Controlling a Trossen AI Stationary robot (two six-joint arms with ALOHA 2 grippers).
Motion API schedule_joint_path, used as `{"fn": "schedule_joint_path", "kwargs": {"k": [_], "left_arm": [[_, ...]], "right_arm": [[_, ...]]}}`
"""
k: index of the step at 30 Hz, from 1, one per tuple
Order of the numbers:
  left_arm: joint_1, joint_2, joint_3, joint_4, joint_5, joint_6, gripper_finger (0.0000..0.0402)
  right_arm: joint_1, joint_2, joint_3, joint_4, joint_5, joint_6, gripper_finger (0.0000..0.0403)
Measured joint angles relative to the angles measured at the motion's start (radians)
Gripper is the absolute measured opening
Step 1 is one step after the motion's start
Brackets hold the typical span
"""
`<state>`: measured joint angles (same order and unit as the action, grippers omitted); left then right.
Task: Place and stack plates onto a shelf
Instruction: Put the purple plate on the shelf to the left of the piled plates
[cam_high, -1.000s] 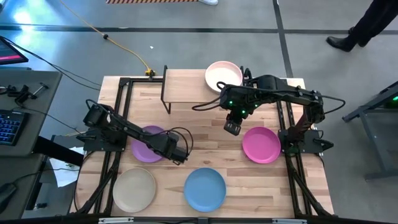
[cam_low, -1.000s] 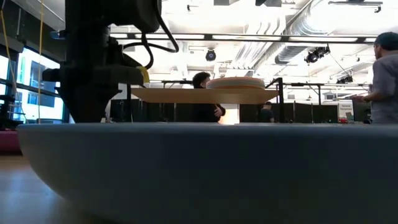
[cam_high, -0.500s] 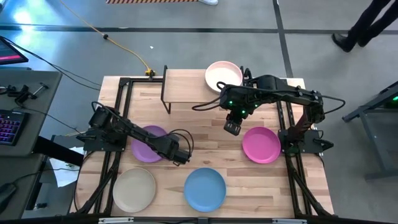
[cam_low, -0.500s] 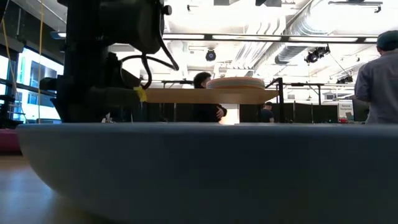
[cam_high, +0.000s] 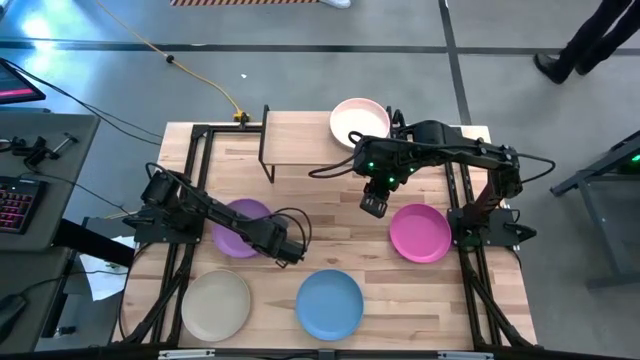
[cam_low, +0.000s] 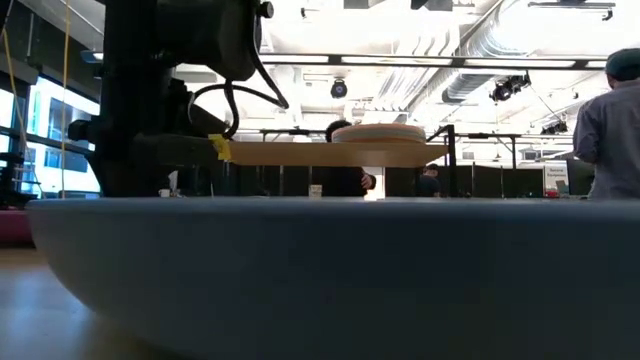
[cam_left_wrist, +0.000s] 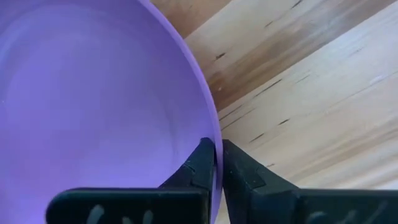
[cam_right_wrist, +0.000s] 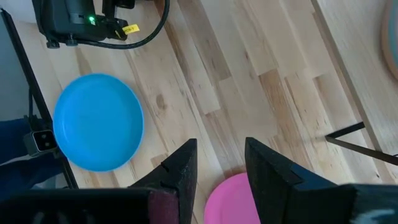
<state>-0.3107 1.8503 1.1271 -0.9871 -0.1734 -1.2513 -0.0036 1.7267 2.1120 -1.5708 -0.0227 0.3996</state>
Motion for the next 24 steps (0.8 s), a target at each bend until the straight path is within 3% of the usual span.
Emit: {"fn": "schedule_joint_path", "kwargs": {"k": [10,24], "left_arm": [[-0.033,-0.053,0.026,-0.069,-0.001,0.090,0.0002],[-0.091,-0.315,0.168,-0.288,-0.203,0.104,0.0001]], "right_arm": [[0.000,0.000,0.000,0.000,0.000,-0.008,0.0114],[0.000,0.000,0.000,0.000,0.000,-0.015,0.0114]]}}
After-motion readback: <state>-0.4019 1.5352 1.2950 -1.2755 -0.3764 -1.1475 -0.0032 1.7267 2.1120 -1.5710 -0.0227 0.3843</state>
